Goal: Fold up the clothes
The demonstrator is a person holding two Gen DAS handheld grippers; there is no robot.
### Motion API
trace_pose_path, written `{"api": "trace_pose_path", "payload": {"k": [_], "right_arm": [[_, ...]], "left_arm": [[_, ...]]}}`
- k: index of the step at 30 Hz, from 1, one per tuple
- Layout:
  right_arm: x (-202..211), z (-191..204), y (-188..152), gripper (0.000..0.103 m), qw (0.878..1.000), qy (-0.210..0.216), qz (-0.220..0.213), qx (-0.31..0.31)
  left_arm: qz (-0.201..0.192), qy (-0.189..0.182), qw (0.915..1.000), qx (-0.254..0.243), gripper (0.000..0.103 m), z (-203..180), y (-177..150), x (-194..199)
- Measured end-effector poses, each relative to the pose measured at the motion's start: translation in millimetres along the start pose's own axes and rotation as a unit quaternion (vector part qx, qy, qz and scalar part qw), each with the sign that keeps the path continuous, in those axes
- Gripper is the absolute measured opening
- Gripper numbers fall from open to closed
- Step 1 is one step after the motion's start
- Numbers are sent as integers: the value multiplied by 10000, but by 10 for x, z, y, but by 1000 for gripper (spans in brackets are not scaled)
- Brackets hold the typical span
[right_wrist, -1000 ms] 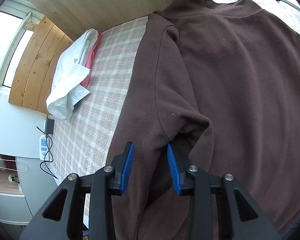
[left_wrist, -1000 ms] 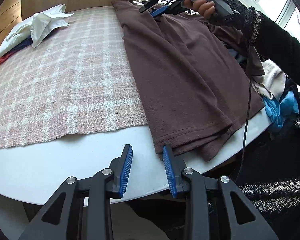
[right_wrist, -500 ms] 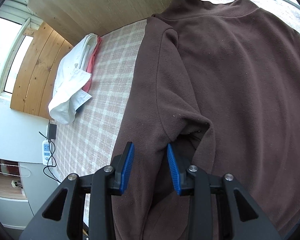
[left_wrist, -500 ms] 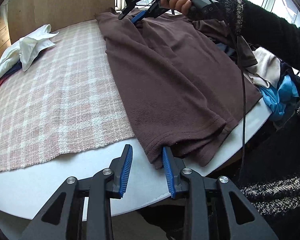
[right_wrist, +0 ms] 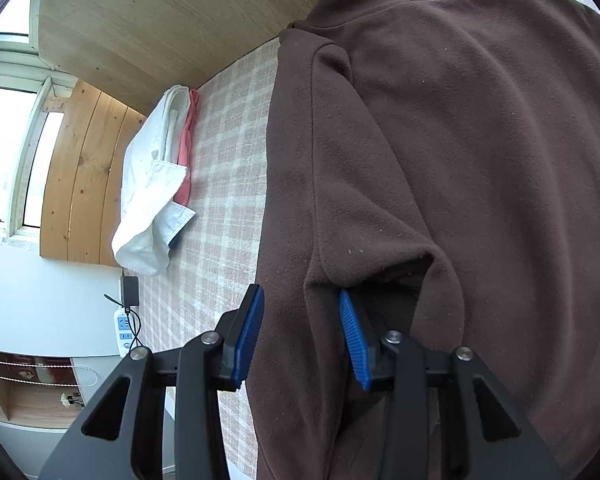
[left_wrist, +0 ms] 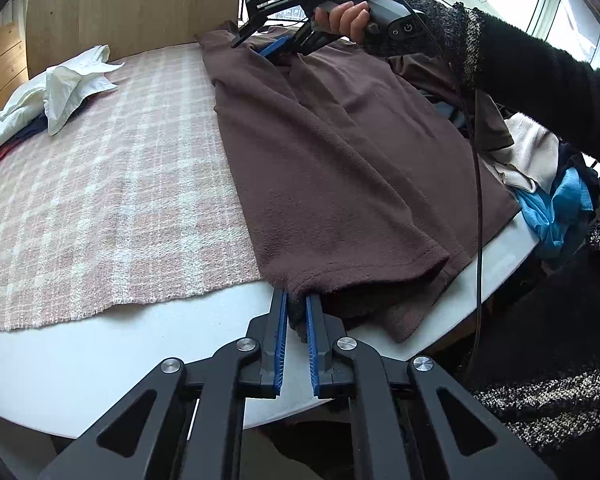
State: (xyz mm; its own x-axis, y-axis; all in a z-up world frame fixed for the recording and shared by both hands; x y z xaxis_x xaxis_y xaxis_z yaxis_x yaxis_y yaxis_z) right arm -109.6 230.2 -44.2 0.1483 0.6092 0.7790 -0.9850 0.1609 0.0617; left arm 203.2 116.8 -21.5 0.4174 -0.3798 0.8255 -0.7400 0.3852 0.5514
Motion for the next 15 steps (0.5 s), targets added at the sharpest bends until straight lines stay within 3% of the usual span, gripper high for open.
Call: {"api": "trace_pose_path", "payload": {"k": [1, 4, 11, 15], "right_arm": [[9, -16, 2, 23, 10000, -83, -41, 16], [60, -55, 12, 5, 9995, -238, -171, 94], [369, -103, 101, 3, 9966, -542, -537, 321], [343, -204, 123, 3, 9958, -703, -500, 311]], "left_arm": [[-56, 9, 10000, -30, 5, -15, 12, 17], [-223, 36, 9997, -119, 4, -62, 46, 67], [-547, 43, 9985, 83, 4, -85, 88, 348], [-443, 98, 9988, 193, 4, -85, -11, 237]]}}
Point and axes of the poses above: each gripper's, at about its wrist camera, not at the fingertips, and x roughly against the way its jaws point, z to its left, y to its top, the point moved 8 cm from there along -x, roughly the way its jaws point, and after that the axes turned 5 degrees about -x, right-handed, at the moved point
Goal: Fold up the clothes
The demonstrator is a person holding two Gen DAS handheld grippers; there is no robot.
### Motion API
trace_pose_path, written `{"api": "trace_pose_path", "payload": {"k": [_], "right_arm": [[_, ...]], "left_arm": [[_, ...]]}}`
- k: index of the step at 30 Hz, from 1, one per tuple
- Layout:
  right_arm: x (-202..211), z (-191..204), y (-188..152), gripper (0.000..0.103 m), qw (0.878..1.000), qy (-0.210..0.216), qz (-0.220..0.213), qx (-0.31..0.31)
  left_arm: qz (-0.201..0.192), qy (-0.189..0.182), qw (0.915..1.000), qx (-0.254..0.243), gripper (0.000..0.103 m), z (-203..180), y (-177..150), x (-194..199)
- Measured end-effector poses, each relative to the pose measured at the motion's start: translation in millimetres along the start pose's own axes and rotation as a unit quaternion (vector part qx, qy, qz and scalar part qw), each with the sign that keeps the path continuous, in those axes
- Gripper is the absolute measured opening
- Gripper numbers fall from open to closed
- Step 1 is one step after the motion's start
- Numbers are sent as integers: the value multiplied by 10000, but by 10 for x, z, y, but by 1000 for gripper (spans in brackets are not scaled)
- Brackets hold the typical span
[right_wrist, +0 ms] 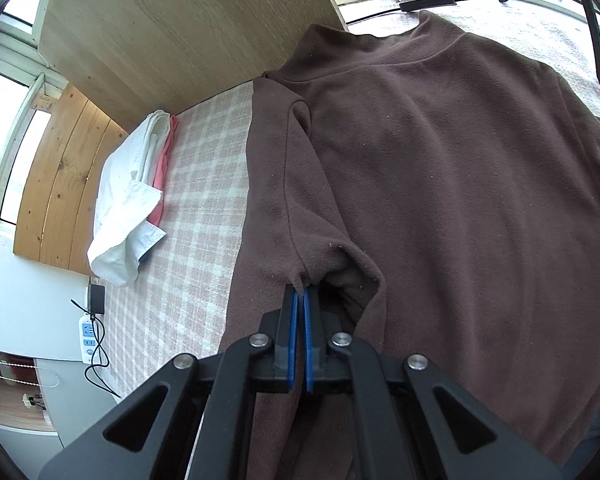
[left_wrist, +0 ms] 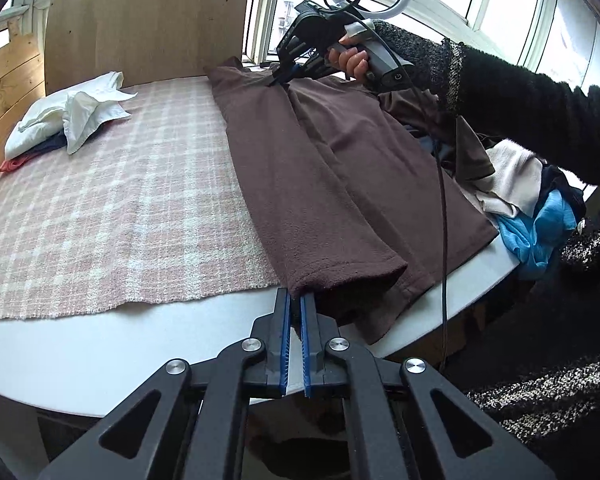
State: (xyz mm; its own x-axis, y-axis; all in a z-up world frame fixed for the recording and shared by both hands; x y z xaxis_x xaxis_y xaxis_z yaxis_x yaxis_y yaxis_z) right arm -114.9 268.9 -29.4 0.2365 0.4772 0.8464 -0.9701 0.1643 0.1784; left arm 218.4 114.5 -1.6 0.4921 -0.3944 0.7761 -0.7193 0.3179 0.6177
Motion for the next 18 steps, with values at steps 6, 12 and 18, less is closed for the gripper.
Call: {"api": "trace_pose_path", "payload": {"k": [6, 12, 18], "right_arm": [[-213, 25, -169, 6, 9985, 48, 513, 159], [36, 208, -382, 27, 9958, 237, 592, 655], [241, 215, -516, 27, 9956, 225, 377, 823]], "left_arm": [[360, -4, 9994, 16, 5, 43, -162, -103], [241, -15, 9996, 115, 7, -42, 30, 138], [392, -312, 9942, -947, 51, -658, 194, -253]]}}
Point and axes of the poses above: each gripper's, at about its wrist camera, not at the fingertips, and x roughly against the way its jaws point, z to its left, y to its top, the point moved 8 cm from there along -x, roughly the way its jaws point, and after that the axes turned 5 degrees about -x, right-handed, at the moved point
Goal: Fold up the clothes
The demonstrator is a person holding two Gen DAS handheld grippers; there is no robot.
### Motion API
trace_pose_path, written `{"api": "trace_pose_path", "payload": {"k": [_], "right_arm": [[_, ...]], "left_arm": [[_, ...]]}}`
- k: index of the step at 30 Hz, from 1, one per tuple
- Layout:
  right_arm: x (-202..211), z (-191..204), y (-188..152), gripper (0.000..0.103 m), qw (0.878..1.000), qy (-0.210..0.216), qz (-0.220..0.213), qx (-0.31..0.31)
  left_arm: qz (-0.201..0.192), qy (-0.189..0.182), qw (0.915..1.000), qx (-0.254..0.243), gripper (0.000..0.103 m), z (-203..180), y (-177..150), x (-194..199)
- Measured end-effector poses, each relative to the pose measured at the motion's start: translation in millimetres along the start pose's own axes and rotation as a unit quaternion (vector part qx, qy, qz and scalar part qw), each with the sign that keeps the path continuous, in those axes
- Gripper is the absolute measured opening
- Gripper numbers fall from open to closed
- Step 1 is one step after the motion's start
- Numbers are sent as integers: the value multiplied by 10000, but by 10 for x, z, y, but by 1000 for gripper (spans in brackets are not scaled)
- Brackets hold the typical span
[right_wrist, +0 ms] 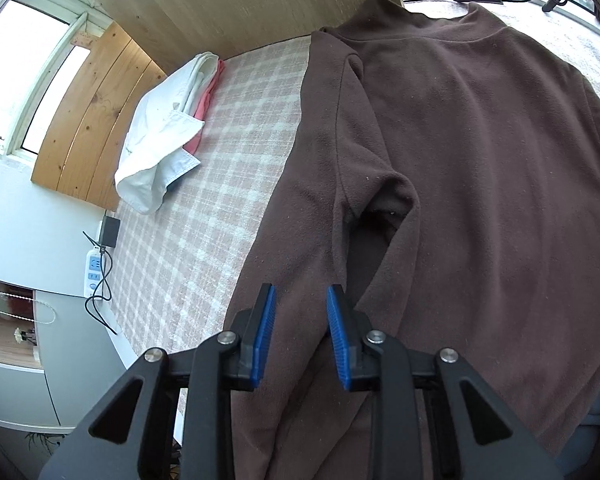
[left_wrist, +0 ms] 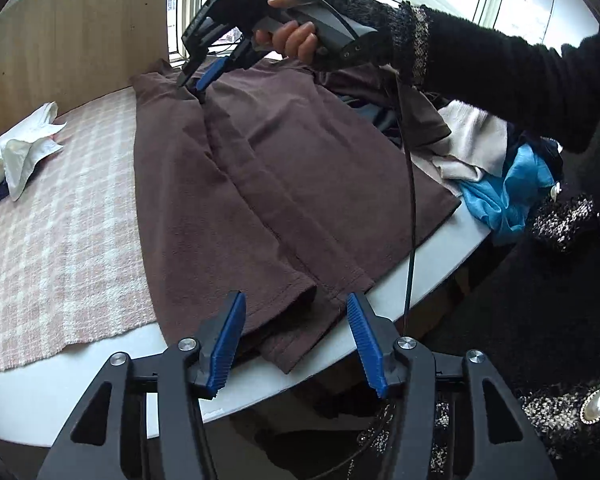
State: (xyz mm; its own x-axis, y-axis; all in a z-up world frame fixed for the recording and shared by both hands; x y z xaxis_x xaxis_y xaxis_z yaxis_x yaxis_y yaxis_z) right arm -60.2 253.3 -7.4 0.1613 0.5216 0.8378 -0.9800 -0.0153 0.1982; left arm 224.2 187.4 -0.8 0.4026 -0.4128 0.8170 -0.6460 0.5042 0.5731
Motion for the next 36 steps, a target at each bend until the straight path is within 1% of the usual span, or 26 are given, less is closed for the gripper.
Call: {"api": "trace_pose_path", "payload": {"k": [1, 2, 3, 4, 5, 6, 10, 11, 12, 13, 15, 16, 17, 18, 19, 20, 21, 23, 25, 28, 30, 32, 33, 34, 35, 36], "right_arm": [[32, -19, -12, 27, 10000, -4, -12, 4], [52, -48, -27, 27, 10000, 0, 12, -9], [63, -80, -45, 27, 10000, 10, 49, -25], [72, -118, -58, 27, 10000, 4, 71, -43], [79, -162, -65, 27, 9999, -19, 75, -65], [80, -202, -60, 27, 9999, -29, 68, -98], [66, -303, 93, 27, 9993, 99, -60, -346], [59, -317, 151, 30, 9990, 150, -108, -416], [35, -325, 205, 36, 9987, 170, -134, -466], [-6, -327, 256, 39, 9986, 156, -134, -493], [-111, -315, 325, 39, 9987, 106, -90, -493], [-154, -314, 344, 36, 9990, 12, -112, -430], [-189, -321, 362, 27, 9992, -156, -178, -333], [-219, -353, 369, 2, 9989, -325, -186, -295], [-244, -413, 364, 2, 9982, -494, -127, -326], [-267, -473, 359, 2, 9971, -663, -68, -356], [-260, -511, 352, 2, 9965, -739, -7, -391], [-147, -526, 338, 3, 9968, -670, 42, -441], [71, -464, 369, 4, 9978, -520, -205, -353], [300, -209, 541, 4, 9972, -165, -731, -8], [329, -23, 676, 8, 9952, 51, -958, 202], [131, 113, 785, 12, 9952, 135, -894, 382], [-8, 147, 823, 12, 9953, 42, -818, 518], [-152, 148, 850, 12, 9949, -176, -743, 661], [-287, 114, 870, 12, 9931, -505, -698, 791], [-393, 55, 890, 12, 9902, -836, -692, 877]], "left_arm": [[86, 69, 9999, -43, 48, -8, -1, -92], [130, 88, 9999, 73, 37, 39, -15, -154], [121, 4, 9997, 235, 26, 89, -26, -190], [68, -92, 9992, 385, 22, 133, -29, -205], [-39, -177, 9987, 486, 8, 160, -19, -182], [-114, -220, 9982, 543, 2, 177, -4, -152], [-563, -472, 9953, 624, 1, 131, 127, 111], [-627, -523, 9947, 628, 1, 118, 160, 162], [-681, -569, 9940, 636, 1, 107, 185, 207], [-719, -620, 9934, 651, 1, 97, 197, 234], [-767, -752, 9921, 654, 1, 63, 207, 250], [-763, -811, 9917, 649, 1, 41, 207, 238], [-743, -869, 9914, 632, 1, 20, 196, 213], [-637, -942, 9916, 620, 2, 4, 156, 143], [-367, -1014, 9920, 658, 2, -3, 82, 19], [14, -1038, 9920, 713, 4, -2, -19, -124], [261, -1061, 9911, 758, 1, 1, -92, -201], [262, -1097, 9902, 819, 2, 17, -128, -125], [-15, -1050, 9902, 920, 2, 75, -57, 91], [-425, -804, 9888, 1180, 5, 271, 89, 316], [-358, -505, 9892, 1329, 5, 431, 133, 212], [-290, -205, 9884, 1477, 6, 591, 175, 112], [-244, -109, 9876, 1546, 6, 648, 186, 45], [-179, -100, 9868, 1609, 6, 669, 182, -52], [-66, -51, 9866, 1630, 6, 683, 163, -153], [158, 70, 9873, 1578, 6, 685, 106, -261]]}}
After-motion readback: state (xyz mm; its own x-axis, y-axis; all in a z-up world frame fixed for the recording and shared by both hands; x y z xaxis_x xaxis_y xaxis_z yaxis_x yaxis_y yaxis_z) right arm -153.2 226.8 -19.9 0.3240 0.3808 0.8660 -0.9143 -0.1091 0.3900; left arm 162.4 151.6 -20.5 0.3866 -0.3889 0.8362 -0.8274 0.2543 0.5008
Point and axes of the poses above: each gripper's, at about its wrist camera, not at the fingertips, and x roughly against the way its jaws point, z to its left, y to its top, the point moved 8 cm from there along -x, roughly the way its jaws point, and after that the axes turned 5 degrees about -x, right-handed, at the moved point
